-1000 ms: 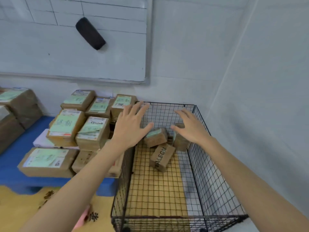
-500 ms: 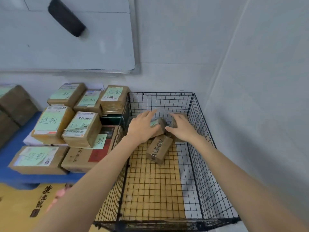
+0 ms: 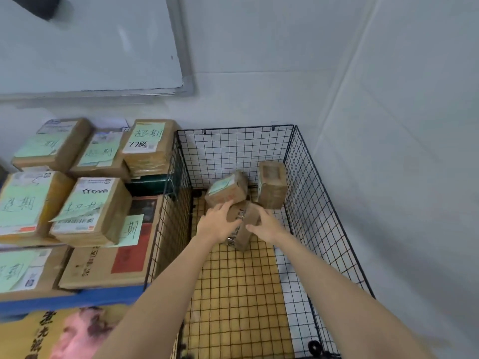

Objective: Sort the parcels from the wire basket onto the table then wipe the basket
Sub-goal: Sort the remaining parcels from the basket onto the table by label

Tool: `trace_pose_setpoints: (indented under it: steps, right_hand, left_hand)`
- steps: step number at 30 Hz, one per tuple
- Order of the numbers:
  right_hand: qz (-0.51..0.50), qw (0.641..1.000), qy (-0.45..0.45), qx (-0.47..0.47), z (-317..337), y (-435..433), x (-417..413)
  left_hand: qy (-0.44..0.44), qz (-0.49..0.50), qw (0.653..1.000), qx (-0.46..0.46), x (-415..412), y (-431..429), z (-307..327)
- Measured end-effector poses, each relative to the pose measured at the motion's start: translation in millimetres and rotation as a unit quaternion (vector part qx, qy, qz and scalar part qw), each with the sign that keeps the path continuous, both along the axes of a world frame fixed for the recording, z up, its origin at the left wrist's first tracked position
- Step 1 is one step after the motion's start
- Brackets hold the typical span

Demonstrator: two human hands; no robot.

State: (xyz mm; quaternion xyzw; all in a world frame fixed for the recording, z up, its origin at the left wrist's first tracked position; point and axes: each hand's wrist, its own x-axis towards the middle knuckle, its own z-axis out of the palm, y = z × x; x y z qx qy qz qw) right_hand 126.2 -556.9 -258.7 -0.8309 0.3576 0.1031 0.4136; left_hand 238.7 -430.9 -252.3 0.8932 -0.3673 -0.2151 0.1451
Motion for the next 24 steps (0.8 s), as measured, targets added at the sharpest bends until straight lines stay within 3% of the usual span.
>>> trace_pose_setpoints:
  steps: [5, 15, 24]
  right_hand:
    - [-0.014, 1.0, 0.011, -0.017, -37.1, 0.2, -3.0]
    - [-0.016, 0.999, -0.005, -0.035, -80.4, 4.5, -1.0]
    - [-0.067, 0.997, -0.04, 0.007, -89.2, 4.3, 6.8]
  left_hand:
    - [-0.027, 0.003, 0.999, 0.032, 8.3, 0.3, -36.8]
    - [0.01, 0.048, 0.998, 0.042, 5.7, 11.0, -87.7]
    - [0.144, 0.129, 0.98, -0.053, 4.3, -4.2, -89.4]
